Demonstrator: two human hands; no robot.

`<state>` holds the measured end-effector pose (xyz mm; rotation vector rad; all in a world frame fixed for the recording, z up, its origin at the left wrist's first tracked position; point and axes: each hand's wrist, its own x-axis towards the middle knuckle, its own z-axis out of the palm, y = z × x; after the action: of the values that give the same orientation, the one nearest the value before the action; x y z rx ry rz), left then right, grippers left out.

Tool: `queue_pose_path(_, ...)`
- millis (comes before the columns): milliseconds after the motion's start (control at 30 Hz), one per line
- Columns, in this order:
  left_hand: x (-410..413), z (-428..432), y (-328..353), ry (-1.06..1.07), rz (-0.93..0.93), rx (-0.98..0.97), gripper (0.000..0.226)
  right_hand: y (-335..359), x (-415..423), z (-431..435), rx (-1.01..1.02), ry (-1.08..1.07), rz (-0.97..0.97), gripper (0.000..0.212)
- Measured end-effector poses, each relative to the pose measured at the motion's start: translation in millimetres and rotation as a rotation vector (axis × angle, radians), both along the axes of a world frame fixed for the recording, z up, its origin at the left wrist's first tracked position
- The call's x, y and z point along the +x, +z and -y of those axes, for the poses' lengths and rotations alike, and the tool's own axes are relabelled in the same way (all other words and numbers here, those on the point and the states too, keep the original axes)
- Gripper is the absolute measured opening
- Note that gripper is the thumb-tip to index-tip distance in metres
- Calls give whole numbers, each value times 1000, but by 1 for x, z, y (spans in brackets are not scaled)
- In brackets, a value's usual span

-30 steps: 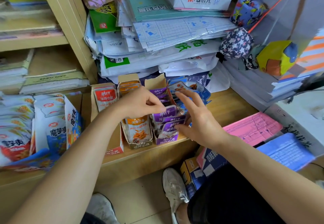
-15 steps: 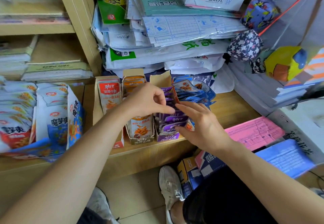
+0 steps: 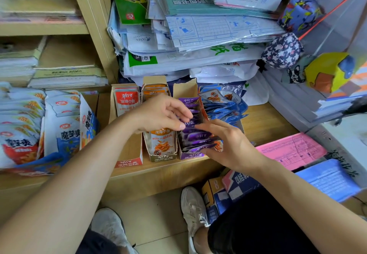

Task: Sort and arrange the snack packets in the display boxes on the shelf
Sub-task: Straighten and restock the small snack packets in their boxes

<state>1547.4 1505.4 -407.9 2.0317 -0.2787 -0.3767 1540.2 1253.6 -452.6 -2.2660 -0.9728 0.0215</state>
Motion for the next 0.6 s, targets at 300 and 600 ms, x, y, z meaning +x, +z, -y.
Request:
queue_pose_path(300, 14, 10, -19, 82, 477, 519, 17, -2, -1, 4, -119, 34, 48, 52)
queue_pose_path(600, 29, 25, -26, -12, 653, 823, 33, -2, -3, 6, -100, 73, 95, 60)
